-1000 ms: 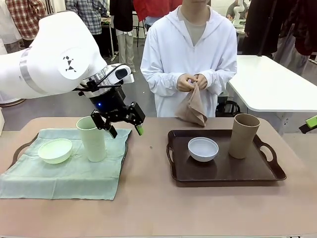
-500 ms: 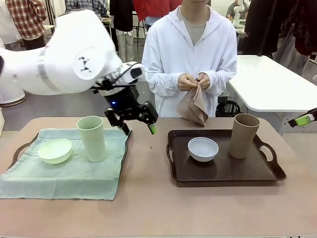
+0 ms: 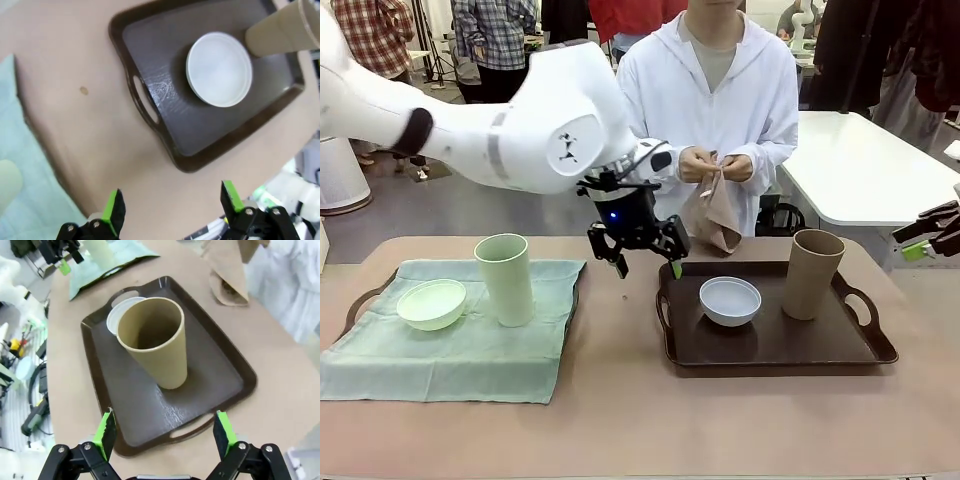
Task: Set up a tray with a mat and arrange the tableware.
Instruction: Pick up the Picnic Bowl and Reusable plastic cup from the Handle tray in front of the human's position and hold them in the air.
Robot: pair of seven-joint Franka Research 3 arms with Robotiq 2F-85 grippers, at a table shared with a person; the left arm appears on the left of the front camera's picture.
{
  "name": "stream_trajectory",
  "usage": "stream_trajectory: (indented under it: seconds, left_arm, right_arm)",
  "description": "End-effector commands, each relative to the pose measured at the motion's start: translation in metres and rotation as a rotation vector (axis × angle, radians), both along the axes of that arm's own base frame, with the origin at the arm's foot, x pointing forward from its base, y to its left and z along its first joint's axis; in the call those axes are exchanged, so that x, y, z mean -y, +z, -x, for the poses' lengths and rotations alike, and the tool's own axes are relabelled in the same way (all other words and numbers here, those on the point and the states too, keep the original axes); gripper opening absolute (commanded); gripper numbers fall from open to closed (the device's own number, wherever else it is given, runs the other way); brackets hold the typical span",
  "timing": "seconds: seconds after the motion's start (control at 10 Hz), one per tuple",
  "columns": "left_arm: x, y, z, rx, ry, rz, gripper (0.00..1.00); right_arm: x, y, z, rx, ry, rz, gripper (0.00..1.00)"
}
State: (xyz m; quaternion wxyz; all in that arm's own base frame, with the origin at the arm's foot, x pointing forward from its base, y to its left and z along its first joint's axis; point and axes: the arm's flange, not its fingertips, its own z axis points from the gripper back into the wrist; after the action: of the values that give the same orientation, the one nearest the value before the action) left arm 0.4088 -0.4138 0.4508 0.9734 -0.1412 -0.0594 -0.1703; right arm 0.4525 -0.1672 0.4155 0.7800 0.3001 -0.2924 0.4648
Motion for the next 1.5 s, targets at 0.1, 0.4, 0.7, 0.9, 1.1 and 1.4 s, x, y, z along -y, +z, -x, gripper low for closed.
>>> stream_trajectory:
  seconds: [0.1,0.4,0.7,0.9,1.1,1.4]
  left_arm:
    - [0.042,-0.017,-0.013,0.003,0.076,-0.042,1.00]
    - [0.063,-0.037,-0.017,-0.009,0.092,-0.072,1.00]
    - [0.055,-0.042,-0.014,-0.028,0.054,-0.056,1.00]
    - [0.055,-0.042,-0.014,-0.028,0.054,-0.056,1.00]
    - [0.055,-0.042,-0.014,-0.028,0.054,-0.056,1.00]
    - [0.065,-0.048,-0.022,-0.025,0.085,-0.059,1.00]
  right_arm:
    - [-0.017,-0.019,0.000,0.002,0.153,0.003,1.00]
    - [-0.015,-0.027,-0.007,-0.045,0.277,0.097,1.00]
    - [-0.024,-0.028,0.000,-0.052,0.225,0.061,1.00]
    - [-0.024,-0.028,0.000,-0.052,0.225,0.061,1.00]
    - [-0.024,-0.028,0.000,-0.052,0.225,0.061,1.00]
    - [-0.025,-0.033,-0.015,0.133,0.401,-0.030,1.00]
